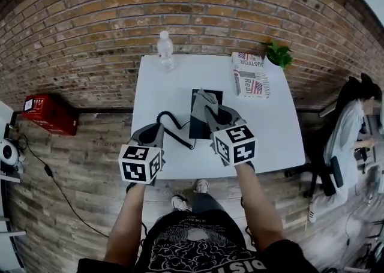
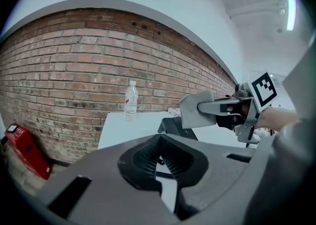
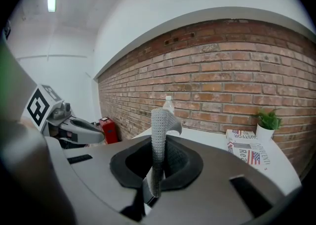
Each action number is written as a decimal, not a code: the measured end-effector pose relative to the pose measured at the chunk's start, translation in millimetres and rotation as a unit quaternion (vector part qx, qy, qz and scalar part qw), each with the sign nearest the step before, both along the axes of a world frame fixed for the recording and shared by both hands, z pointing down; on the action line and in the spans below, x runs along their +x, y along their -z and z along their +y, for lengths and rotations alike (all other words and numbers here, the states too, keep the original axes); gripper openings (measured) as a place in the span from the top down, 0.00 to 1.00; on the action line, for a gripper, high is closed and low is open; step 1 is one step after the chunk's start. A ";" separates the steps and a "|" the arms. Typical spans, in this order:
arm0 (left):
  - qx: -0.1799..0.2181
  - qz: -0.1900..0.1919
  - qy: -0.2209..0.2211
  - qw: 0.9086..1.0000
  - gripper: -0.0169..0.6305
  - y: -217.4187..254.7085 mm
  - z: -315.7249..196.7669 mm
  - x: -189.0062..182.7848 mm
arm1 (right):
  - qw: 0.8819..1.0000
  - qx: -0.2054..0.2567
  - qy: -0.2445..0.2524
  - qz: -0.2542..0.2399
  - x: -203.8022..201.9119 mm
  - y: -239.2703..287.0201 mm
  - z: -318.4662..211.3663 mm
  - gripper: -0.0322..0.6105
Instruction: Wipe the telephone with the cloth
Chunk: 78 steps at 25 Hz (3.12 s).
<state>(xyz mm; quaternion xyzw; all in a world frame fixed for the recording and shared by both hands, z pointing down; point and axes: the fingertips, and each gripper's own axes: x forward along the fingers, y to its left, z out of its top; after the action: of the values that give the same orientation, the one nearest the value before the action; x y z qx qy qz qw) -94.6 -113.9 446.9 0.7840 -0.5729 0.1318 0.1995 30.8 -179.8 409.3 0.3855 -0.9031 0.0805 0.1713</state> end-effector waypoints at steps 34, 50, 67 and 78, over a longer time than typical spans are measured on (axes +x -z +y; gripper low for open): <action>-0.034 0.000 -0.031 0.999 0.97 -31.7 -110.7 -5.4 | 0.996 -0.072 0.006 0.047 -20.5 -85.3 -98.9 0.93; -0.039 -0.006 -0.100 0.994 0.97 -34.1 -67.7 -14.0 | 0.992 -0.092 -0.066 0.051 -14.1 -110.1 -40.8 0.93; -0.047 -0.005 -0.153 0.987 0.96 -47.9 -31.9 -6.9 | 0.984 -0.128 -0.107 0.055 -2.4 -146.4 23.3 0.93; -0.045 -0.001 -0.161 0.986 0.97 -48.3 -27.8 -2.0 | 0.984 -0.135 -0.103 0.058 -1.9 -150.6 45.1 0.93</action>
<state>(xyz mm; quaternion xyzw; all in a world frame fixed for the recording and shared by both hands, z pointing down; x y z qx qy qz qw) -96.7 -141.7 495.2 0.8563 -0.4326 0.1885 0.2099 28.8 -134.6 559.9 0.4537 -0.8279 0.1961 0.2651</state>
